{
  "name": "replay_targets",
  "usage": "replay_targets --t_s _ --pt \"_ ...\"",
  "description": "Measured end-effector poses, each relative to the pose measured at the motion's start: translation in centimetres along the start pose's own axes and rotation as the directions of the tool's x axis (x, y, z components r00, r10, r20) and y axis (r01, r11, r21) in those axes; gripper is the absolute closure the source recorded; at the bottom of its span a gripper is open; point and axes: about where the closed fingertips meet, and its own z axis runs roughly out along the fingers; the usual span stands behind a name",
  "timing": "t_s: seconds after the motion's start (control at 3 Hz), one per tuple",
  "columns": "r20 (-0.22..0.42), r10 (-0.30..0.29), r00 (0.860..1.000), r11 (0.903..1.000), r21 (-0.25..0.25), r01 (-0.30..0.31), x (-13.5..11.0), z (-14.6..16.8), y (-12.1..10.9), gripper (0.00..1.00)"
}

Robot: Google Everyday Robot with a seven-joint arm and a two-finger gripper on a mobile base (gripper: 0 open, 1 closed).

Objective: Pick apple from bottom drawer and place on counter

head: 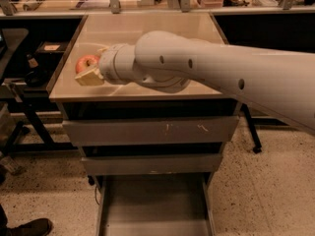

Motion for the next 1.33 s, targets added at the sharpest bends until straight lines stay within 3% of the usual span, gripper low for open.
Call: replay_targets --t_s 0.33,0.67,1.0,1.33 --pt "-0.038 -0.021 0.999 0.9977 -0.066 0.018 -1.2 2.0 -0.3 1.0" --pt "-0.108 -0.022 0.994 0.995 -0.099 0.012 -1.6 3.4 -2.8 1.0" --pt "-0.164 -0.003 0.987 0.9901 -0.139 -0.02 -1.1 4.7 -4.7 1.0" --pt "-0.196 0.042 0.98 0.9788 -0.189 -0.079 0.5 5.8 -5.1 1.0"
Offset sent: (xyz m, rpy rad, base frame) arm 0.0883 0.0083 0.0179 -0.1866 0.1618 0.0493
